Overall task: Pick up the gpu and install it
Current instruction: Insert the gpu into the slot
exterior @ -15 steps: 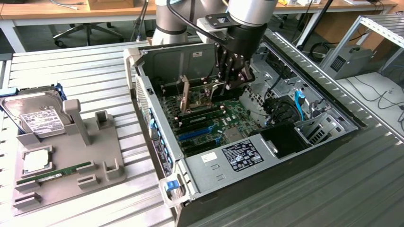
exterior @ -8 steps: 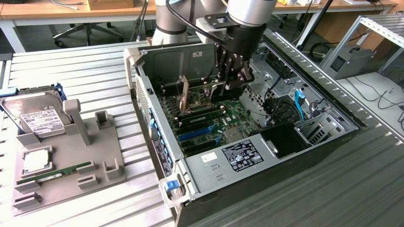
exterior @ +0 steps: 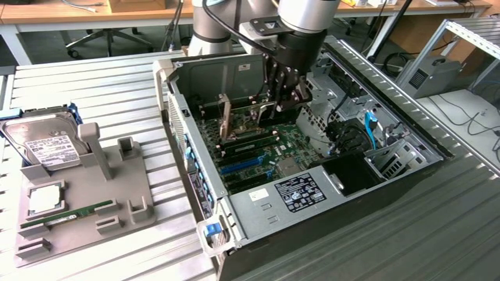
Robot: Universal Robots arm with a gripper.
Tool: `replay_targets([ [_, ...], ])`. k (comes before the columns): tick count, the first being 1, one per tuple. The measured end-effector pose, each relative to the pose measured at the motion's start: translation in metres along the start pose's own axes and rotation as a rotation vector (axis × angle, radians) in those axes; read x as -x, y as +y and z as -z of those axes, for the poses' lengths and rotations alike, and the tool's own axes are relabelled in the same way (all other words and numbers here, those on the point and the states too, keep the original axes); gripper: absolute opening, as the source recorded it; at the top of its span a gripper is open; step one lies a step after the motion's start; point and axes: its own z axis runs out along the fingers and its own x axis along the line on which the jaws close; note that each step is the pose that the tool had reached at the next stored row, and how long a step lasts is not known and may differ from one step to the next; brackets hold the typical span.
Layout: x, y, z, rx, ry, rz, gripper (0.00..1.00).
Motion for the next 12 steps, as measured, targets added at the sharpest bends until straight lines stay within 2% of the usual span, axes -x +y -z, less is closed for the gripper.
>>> replay_targets([
  [12,-0.0001,0.0050,-0.0007,-0.0001,-0.0001,0.000,0.27],
])
